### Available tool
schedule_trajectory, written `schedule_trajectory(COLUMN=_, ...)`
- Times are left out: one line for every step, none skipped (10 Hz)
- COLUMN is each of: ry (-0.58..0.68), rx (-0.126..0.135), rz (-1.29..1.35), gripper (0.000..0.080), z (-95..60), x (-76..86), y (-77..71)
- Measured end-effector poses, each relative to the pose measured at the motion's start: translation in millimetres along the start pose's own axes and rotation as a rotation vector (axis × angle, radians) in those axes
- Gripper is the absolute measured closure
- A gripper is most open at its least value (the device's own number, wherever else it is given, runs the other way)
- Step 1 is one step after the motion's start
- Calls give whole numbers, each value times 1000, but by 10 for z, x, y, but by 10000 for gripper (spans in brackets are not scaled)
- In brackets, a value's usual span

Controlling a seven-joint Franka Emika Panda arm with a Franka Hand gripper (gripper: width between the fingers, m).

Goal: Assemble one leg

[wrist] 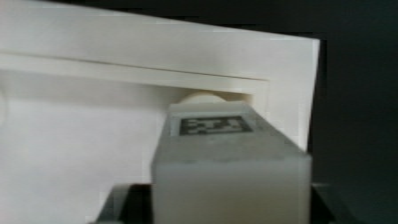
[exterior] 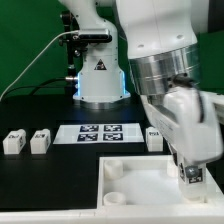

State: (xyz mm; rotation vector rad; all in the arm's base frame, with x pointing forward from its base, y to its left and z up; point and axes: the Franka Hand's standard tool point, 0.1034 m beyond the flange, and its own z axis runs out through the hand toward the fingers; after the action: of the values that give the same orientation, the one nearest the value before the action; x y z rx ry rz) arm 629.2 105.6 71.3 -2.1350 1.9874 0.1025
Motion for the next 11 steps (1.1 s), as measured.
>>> schedule_trajectory(ry=-23, rx=35, rz=316, gripper=505, z=16, x=-71, y=4)
schedule_trajectory(ry=-21, rx=52, rz=319, gripper=505, z=15, x=-80, y=11)
schedule_trajectory(ry=-19, rx=50, rz=241, gripper=414, z=14, x=-75, y=12)
schedule_trajectory(ry=-16, rx=50, rz=137, gripper=414, z=20, x=-82, y=16)
schedule_trajectory(ry=-4, rx=36, rz=-105, gripper=242, z=27, x=-129, y=25)
schedule_trajectory(ry=-3, rx=-5, rz=-348, gripper=242, z=25, x=-177, y=45)
schedule_trajectory(ry=-1, rx=-1, rz=-449, gripper=169, z=17, x=-168, y=27)
schedule_trajectory(ry=0, rx=-1, rz=-568, gripper=156, z=21, x=-158, y=31)
schedule_trajectory(ry=0, rx=-1, rz=-700, gripper=151, z=21, x=-156, y=31)
schedule_trajectory(ry=2, rx=-2, rz=-821, gripper=151, z=20, x=-150, y=30)
schedule_trajectory(ry=24, rx=-38, rz=-1015, gripper=150, z=18, x=-143, y=35)
